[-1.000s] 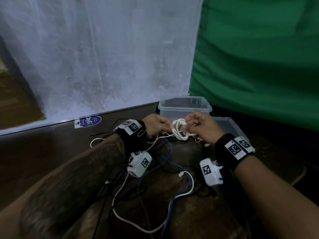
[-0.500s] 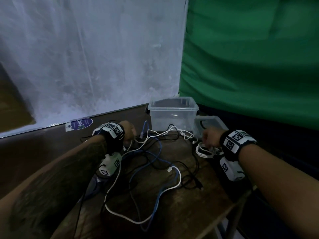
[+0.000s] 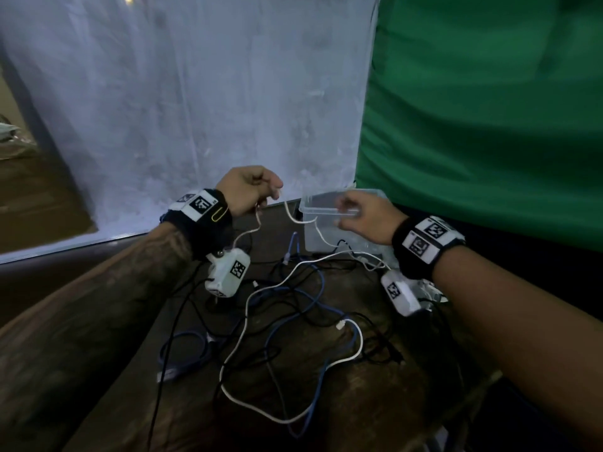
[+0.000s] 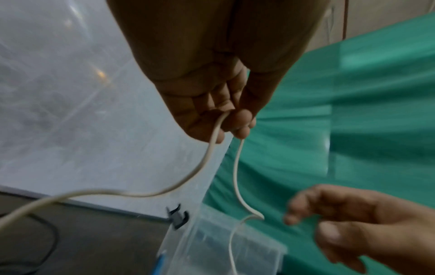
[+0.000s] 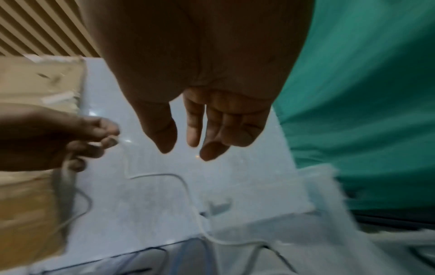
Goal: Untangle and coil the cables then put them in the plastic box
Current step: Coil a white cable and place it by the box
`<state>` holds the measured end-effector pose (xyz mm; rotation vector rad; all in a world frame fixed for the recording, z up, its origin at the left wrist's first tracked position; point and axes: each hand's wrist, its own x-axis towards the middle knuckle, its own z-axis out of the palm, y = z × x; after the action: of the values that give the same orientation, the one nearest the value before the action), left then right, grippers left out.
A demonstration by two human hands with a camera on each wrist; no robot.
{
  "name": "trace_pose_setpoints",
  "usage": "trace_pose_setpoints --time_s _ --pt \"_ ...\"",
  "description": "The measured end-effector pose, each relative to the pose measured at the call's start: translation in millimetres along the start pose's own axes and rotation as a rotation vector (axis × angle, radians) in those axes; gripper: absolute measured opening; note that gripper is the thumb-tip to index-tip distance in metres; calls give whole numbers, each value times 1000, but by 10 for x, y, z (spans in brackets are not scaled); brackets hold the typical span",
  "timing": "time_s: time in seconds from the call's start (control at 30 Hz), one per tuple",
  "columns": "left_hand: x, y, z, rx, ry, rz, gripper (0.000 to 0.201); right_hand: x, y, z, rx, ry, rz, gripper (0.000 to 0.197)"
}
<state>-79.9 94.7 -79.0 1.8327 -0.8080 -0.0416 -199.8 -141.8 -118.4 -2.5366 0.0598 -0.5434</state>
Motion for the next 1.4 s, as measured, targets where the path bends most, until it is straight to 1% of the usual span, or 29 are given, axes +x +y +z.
trace_pose_setpoints --time_s 0.07,0.1,0.13,0.17,0.2,0.27,0.3,0.37,0.4,0.47,0.53,0.57,0.6,0.63,0.7,0.73,0.8,0.83,0.9,1.0,1.07,1.13,1.17,1.2,1.23,1.27,1.3,1.33,1.4 --pt "-39 200 -66 -68 -20 51 14 112 -283 87 37 -23 -67 55" --pt "-56 282 -105 -98 -39 75 12 169 -388 127 71 -47 -89 58" --pt "-64 346 -145 -113 -54 95 12 211 -486 154 131 -66 -95 51" --pt "-68 400 -179 -119 -62 110 13 249 -557 171 213 -76 -99 38" --pt "-76 449 -211 -125 -67 119 13 270 -634 165 301 -75 -102 30" --pt "-101 527 -248 -175 -89 122 14 287 -778 139 420 -101 -71 32" --pt "-117 559 -253 -206 -104 126 14 289 -840 136 445 -144 -56 33" --pt "-142 604 -238 -248 -124 145 14 287 -939 160 387 -227 -89 29" --pt "-150 616 -225 -264 -119 157 15 299 -963 186 355 -244 -117 25" --pt "-154 588 -202 -304 -56 159 17 326 -1003 176 377 -222 -133 24" --pt "-153 446 -192 -382 0 83 31 374 -1053 88 467 -158 -117 25" --pt "-160 346 -172 -417 -17 37 42 392 -1083 25 536 -126 -109 24" --pt "-179 233 -131 -405 -67 12 51 403 -1119 -35 615 -104 -102 24" --pt "-209 116 -67 -336 -138 13 54 414 -1154 -87 691 -95 -97 25" --pt "-288 -85 100 -191 -264 45 42 420 -1231 -175 784 -90 -95 26" --pt "-322 -166 174 -175 -292 57 31 416 -1268 -217 795 -85 -96 26" --pt "-364 -301 263 -202 -322 52 16 426 -1297 -319 779 -31 -98 25" --pt "-367 -363 275 -210 -331 39 14 438 -1281 -374 762 16 -96 24" --pt "-376 -458 263 -261 -326 -28 17 458 -1205 -482 722 136 -71 22" --pt "-419 -526 192 -472 -265 -148 25 478 -1005 -533 570 270 13 22" --pt "-437 -537 126 -613 -218 -210 30 489 -842 -503 413 298 82 20" --pt "-436 -563 68 -637 -176 -247 31 481 -706 -450 255 279 173 10" --pt "-430 -585 47 -579 -143 -255 31 474 -642 -414 177 284 232 28" --pt "-419 -613 36 -494 -101 -257 31 461 -587 -371 101 310 278 54" --pt "-402 -645 37 -406 -57 -255 32 439 -559 -331 45 362 289 76" --pt "-384 -676 44 -336 -13 -249 33 417 -553 -283 11 423 260 89" --pt "-375 -696 59 -288 22 -233 33 401 -559 -231 1 449 201 93" --pt "-371 -711 85 -250 43 -209 33 397 -553 -152 -1 434 110 89" --pt "-381 -698 149 -169 33 -143 31 380 -569 63 -21 288 -70 70"
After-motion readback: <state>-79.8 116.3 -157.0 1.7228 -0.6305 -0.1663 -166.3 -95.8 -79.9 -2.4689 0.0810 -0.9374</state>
